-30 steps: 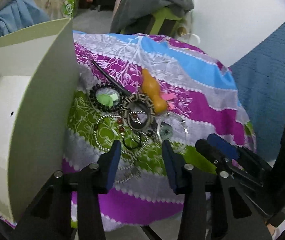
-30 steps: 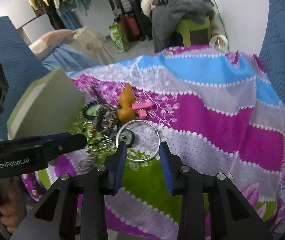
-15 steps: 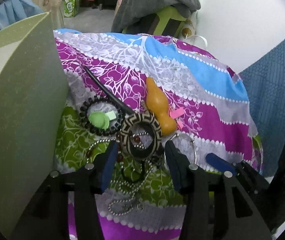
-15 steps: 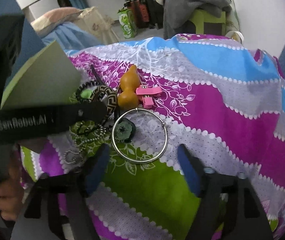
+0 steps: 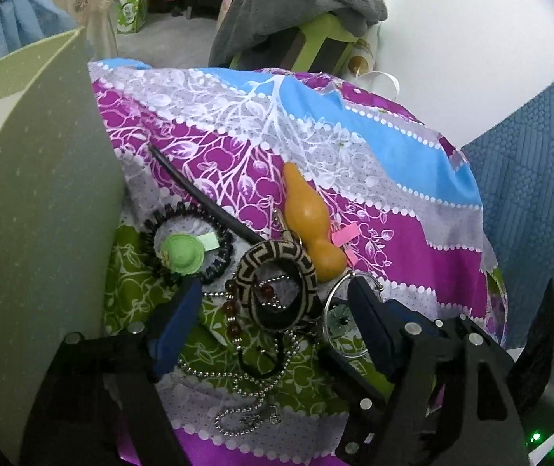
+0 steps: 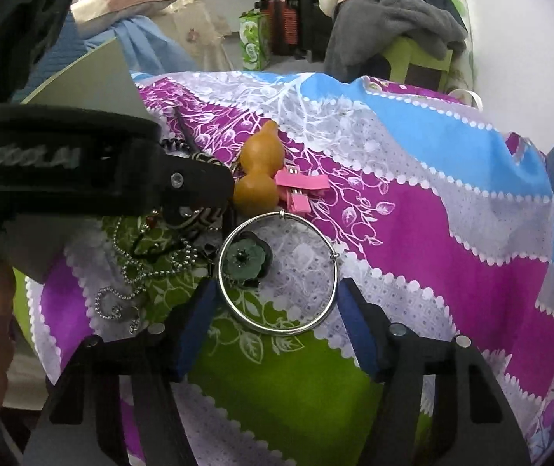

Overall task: Organize jewelry
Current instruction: 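Lower the left tool to the patterned bangle while the right tool approaches the silver hoop, then grasp the patterned bangle with the left tool while the right tool grasps the silver hoop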

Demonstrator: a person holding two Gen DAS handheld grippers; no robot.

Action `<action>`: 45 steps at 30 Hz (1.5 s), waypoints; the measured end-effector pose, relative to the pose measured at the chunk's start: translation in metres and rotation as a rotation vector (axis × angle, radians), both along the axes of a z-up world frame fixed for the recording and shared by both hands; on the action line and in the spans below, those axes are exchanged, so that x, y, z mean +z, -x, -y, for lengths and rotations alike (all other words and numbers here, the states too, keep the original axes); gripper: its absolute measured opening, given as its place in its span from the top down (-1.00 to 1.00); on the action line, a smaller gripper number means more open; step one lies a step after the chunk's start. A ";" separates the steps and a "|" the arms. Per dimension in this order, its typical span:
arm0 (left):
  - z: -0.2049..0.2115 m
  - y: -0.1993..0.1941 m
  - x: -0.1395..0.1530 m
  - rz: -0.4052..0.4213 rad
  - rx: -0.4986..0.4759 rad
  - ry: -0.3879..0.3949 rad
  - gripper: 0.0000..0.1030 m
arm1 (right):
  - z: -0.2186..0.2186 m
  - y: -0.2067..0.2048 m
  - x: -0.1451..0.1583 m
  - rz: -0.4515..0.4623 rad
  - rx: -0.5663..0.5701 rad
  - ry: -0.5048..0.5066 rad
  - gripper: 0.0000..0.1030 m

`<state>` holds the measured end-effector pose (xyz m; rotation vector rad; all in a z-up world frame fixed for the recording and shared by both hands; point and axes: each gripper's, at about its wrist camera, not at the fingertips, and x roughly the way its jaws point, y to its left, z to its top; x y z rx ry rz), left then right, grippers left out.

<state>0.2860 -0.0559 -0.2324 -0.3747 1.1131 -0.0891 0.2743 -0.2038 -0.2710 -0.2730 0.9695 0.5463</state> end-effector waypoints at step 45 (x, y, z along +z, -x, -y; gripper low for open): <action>0.000 0.086 0.062 0.115 -0.049 -0.012 0.77 | 0.055 0.036 0.043 -0.032 -0.244 -0.201 0.86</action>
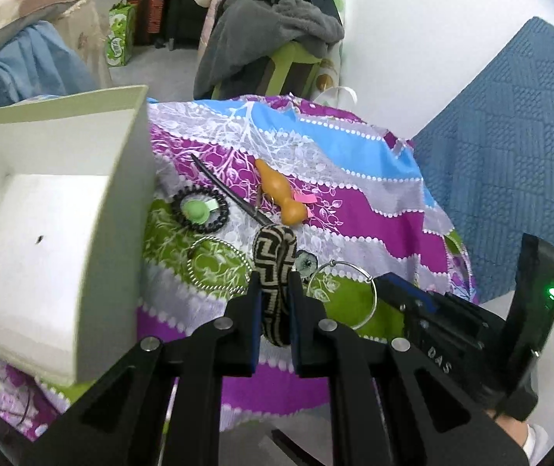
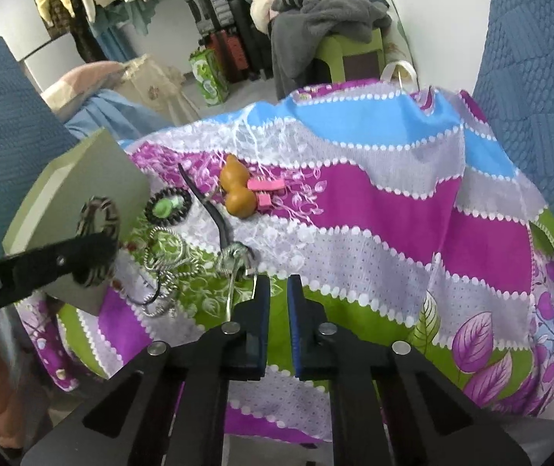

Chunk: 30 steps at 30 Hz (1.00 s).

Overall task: Organize jewelry
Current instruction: 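Grasp the patterned bangle with the left tool while the right tool grasps the silver hoop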

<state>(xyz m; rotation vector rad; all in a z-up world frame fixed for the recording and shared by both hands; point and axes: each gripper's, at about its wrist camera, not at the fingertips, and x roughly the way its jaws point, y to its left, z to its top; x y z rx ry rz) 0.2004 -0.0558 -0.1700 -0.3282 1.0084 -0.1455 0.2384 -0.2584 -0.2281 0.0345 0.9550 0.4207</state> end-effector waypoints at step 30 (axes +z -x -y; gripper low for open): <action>-0.010 0.038 -0.043 -0.146 -0.048 0.026 -0.08 | -0.059 0.004 -0.040 0.009 0.156 0.269 0.84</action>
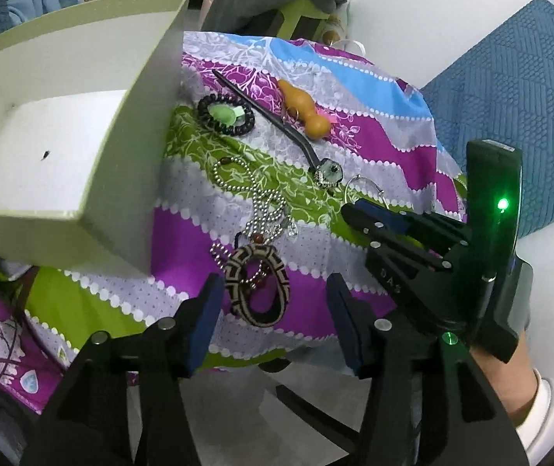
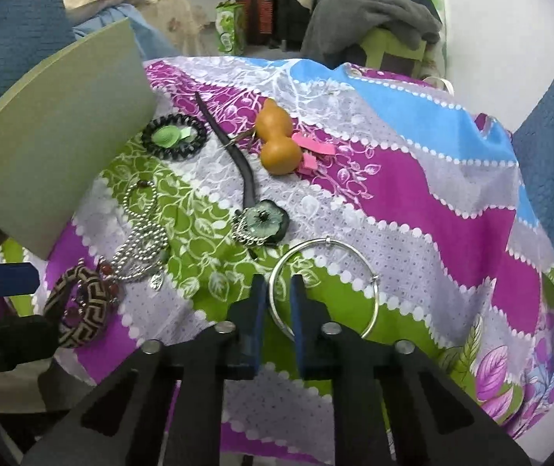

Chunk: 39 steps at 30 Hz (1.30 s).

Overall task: Organize jewelry
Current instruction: 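Grasp the patterned bangle with the left tool while the right tool grasps the silver hoop, then carry the bangle and hoop into the green box with both tools and release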

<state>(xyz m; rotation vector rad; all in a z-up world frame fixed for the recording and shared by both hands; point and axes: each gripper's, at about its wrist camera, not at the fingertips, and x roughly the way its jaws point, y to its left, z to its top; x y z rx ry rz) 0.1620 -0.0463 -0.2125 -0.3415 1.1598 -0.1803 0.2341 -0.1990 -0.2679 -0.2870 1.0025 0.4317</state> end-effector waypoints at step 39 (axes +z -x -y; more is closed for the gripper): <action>-0.007 0.014 0.042 0.100 0.034 -0.069 0.87 | 0.029 -0.005 0.019 -0.012 -0.125 -0.058 -0.26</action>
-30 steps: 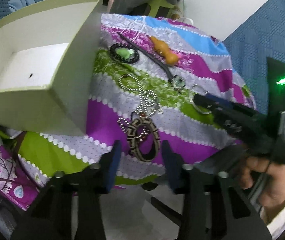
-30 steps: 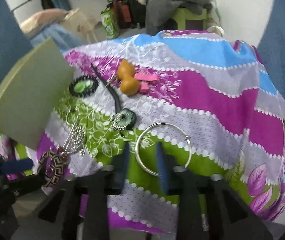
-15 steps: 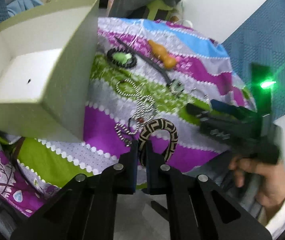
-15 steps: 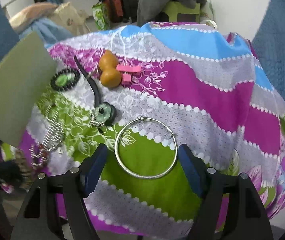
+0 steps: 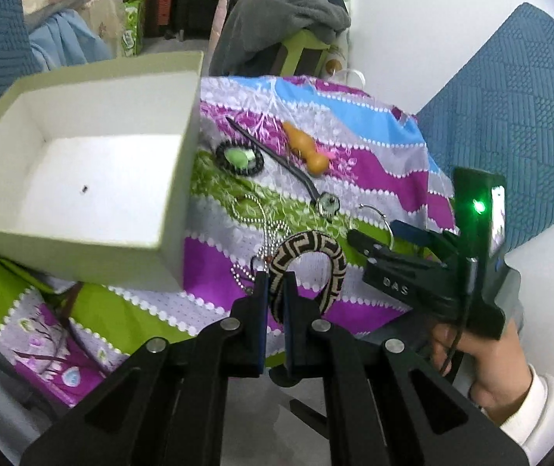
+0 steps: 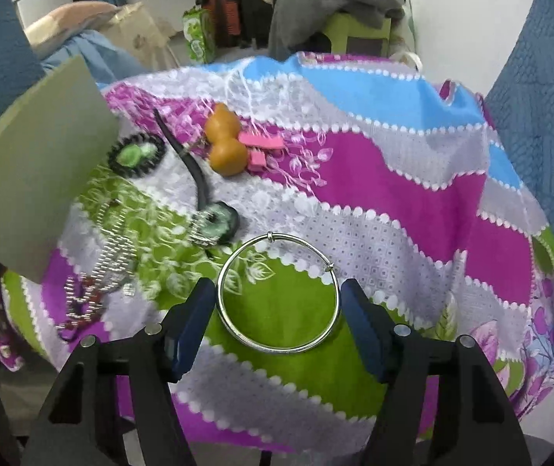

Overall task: Organize jewelry
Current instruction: 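Carry the bangle and hoop into the green box with both tools and release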

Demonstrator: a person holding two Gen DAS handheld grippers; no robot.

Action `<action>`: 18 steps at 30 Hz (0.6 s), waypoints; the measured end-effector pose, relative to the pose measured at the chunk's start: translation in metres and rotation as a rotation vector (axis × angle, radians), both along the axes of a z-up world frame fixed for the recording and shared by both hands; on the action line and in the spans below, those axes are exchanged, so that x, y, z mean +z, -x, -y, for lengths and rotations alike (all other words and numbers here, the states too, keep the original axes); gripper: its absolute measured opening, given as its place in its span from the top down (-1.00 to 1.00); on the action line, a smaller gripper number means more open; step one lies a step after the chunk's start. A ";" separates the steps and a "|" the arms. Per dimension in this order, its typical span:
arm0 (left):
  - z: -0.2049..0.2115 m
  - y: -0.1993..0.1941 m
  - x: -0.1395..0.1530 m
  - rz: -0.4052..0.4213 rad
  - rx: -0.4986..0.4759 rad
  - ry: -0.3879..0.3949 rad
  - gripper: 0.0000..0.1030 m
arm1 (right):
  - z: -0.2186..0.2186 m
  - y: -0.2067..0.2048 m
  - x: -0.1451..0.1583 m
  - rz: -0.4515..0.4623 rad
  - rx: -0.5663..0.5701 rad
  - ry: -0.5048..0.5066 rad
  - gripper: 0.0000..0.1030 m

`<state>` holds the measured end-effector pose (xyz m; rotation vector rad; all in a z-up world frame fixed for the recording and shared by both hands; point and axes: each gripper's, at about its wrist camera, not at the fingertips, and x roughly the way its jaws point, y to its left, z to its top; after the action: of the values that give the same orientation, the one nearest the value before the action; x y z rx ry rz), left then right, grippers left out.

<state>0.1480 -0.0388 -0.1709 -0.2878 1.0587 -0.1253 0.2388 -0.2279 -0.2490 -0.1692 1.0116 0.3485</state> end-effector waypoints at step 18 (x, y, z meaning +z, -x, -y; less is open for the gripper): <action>-0.059 -0.012 0.133 0.207 0.014 -0.036 0.87 | -0.055 0.018 0.200 0.272 -0.002 -0.186 -0.27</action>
<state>0.1597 0.0207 -0.0382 -0.2443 0.8522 -0.1203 0.2208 -0.1726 -0.0491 -0.0455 0.7068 0.4044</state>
